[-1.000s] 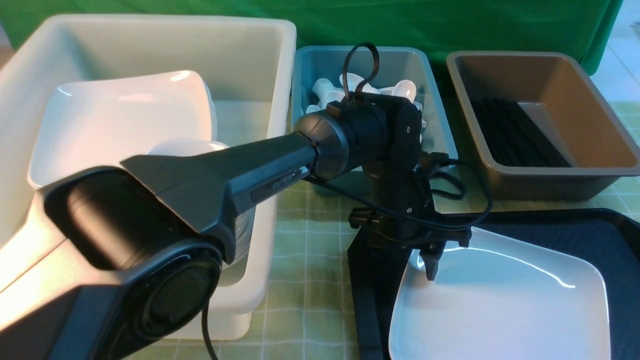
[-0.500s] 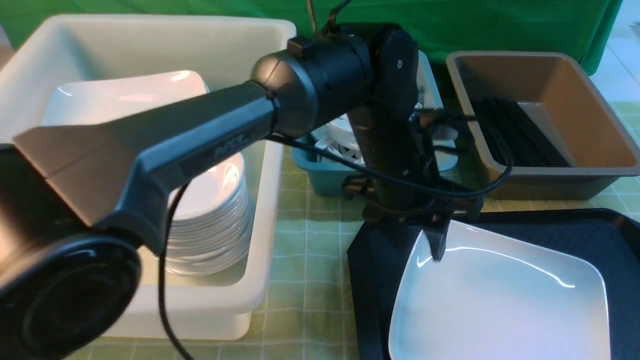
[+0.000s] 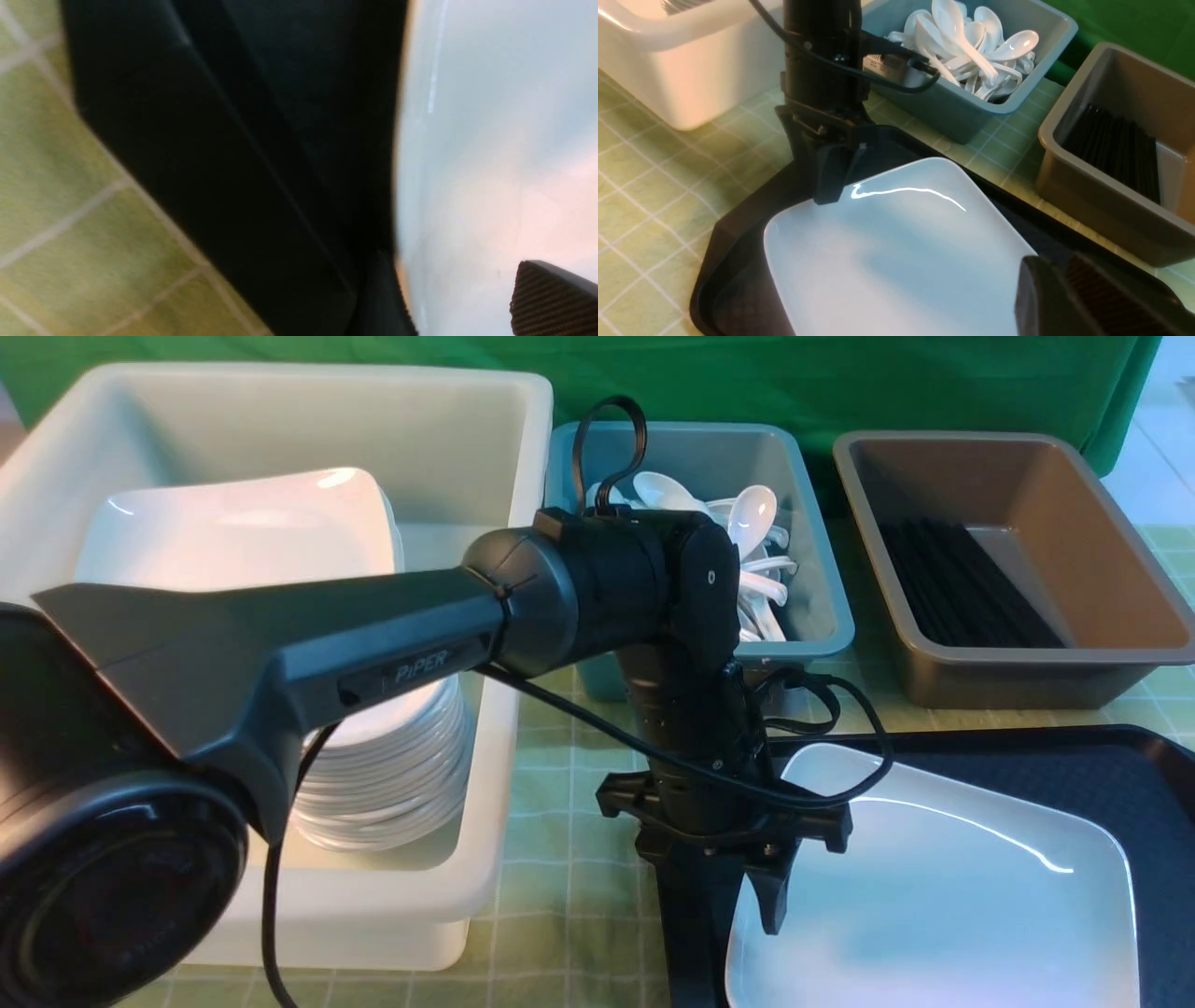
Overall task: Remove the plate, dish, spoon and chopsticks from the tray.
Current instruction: Use the left arm to grab a plate from the dinner plate
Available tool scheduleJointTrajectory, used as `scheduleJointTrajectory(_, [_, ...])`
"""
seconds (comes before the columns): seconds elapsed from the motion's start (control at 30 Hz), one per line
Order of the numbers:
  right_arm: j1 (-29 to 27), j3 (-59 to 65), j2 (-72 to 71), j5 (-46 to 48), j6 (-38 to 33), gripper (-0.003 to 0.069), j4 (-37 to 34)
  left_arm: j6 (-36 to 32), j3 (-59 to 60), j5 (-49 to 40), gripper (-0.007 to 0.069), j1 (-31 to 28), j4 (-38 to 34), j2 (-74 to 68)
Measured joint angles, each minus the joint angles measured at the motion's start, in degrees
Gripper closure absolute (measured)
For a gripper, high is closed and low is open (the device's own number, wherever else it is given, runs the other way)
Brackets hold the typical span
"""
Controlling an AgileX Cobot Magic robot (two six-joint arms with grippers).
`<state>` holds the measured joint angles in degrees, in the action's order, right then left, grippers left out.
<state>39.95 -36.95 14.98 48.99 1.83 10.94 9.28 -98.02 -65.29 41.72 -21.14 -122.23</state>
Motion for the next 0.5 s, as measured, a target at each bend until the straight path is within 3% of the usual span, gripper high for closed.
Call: scheduleJointTrajectory(0.5, [0.0,0.0,0.0,-0.05,0.0,0.0587,0.06,-0.82,-0.05,-3.27,0.0266,2.62,-4.58,-4.46])
